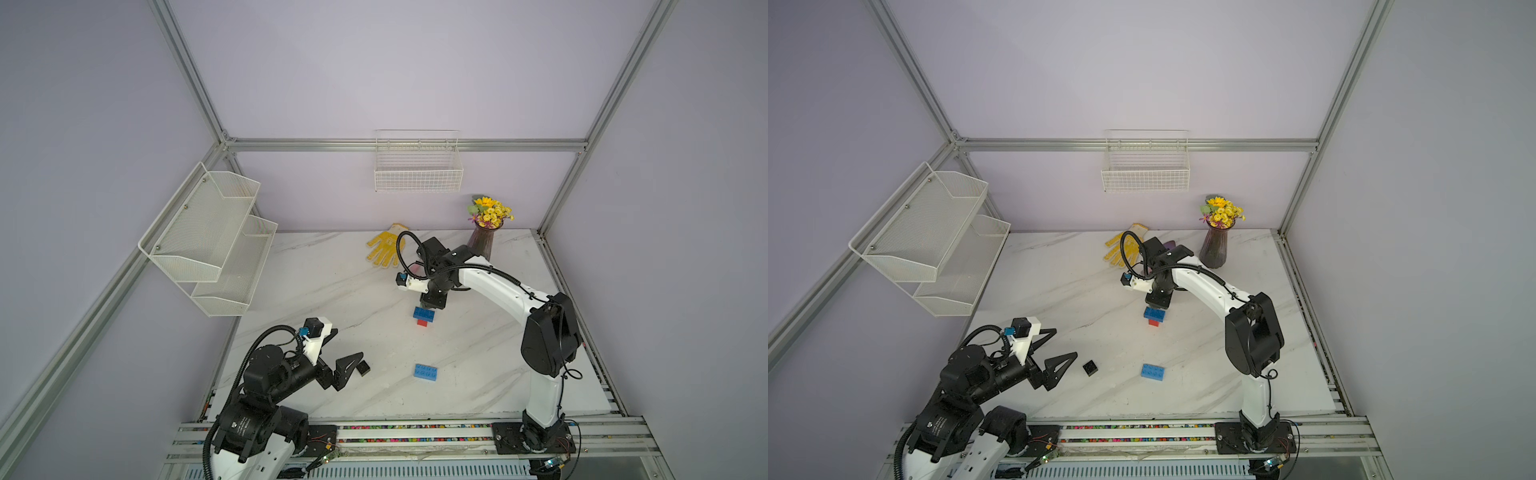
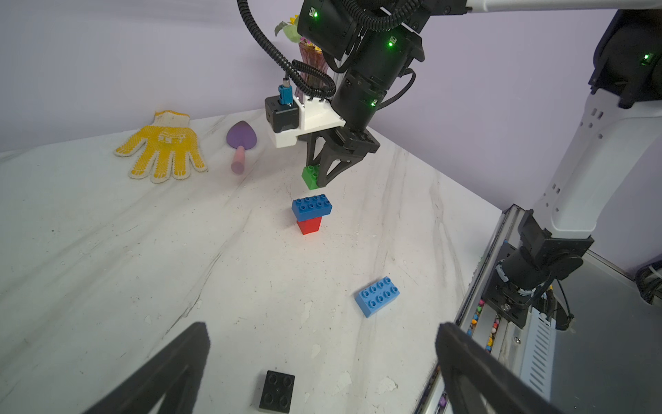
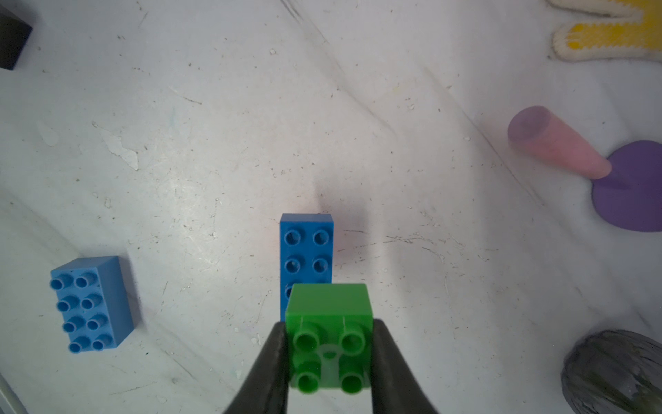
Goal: Assemble the letter f with lego
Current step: Assemble the lego brick with the lego brick.
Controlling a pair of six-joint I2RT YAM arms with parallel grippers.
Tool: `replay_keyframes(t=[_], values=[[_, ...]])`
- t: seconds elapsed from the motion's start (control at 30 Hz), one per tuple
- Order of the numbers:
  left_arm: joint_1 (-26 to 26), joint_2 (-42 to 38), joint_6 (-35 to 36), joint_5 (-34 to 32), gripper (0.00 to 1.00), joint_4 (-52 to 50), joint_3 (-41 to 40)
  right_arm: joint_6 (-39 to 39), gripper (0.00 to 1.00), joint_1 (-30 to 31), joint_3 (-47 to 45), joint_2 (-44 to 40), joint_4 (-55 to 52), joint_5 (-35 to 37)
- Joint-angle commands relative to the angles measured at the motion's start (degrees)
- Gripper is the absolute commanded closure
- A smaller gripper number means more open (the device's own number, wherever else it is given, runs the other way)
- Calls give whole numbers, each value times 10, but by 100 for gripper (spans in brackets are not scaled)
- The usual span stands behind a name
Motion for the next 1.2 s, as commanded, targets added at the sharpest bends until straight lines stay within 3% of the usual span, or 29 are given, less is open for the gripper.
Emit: replay_keyframes(t=[0.0, 0.77, 1.17], values=[[-3, 6, -1, 0, 0, 7, 1, 2, 95, -5, -14, 9, 4, -26], [-3, 7, -1, -4, 0, 7, 2, 2, 97, -14, -19, 42, 7, -61], [-3, 10, -2, -4, 0, 7, 1, 3, 97, -14, -21, 60, 6, -33]])
